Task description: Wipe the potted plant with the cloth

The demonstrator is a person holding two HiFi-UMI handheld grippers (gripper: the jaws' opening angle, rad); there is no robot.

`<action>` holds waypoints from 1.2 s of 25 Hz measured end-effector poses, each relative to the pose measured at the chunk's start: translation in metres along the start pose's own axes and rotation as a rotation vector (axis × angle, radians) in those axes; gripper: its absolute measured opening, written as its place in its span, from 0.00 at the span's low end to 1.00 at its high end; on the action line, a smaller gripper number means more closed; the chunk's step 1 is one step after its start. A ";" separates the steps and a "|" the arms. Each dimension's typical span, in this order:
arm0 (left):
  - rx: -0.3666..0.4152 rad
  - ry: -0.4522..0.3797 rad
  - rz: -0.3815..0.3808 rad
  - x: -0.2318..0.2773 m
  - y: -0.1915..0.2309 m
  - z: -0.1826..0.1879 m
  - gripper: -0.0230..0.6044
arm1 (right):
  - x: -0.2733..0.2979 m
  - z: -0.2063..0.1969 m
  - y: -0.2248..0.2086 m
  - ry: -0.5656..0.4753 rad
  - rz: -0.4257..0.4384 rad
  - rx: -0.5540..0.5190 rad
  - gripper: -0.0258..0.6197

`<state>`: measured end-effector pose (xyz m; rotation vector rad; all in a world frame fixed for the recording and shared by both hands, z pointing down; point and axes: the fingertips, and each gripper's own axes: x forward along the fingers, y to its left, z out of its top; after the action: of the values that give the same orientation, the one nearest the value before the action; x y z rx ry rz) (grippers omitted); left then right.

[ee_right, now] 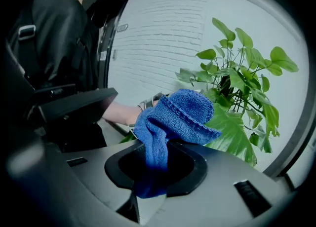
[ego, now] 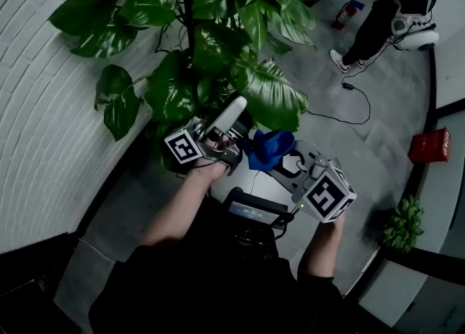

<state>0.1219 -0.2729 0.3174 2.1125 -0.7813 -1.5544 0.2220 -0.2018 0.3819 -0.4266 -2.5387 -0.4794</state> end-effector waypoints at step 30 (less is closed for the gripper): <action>-0.081 -0.070 -0.054 -0.006 0.018 0.031 0.33 | 0.036 0.043 -0.185 -0.083 -0.438 0.253 0.20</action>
<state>0.0871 -0.2823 0.3236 2.0468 -0.6768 -1.6675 0.1028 -0.3411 0.3209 0.2120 -2.7291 -0.2901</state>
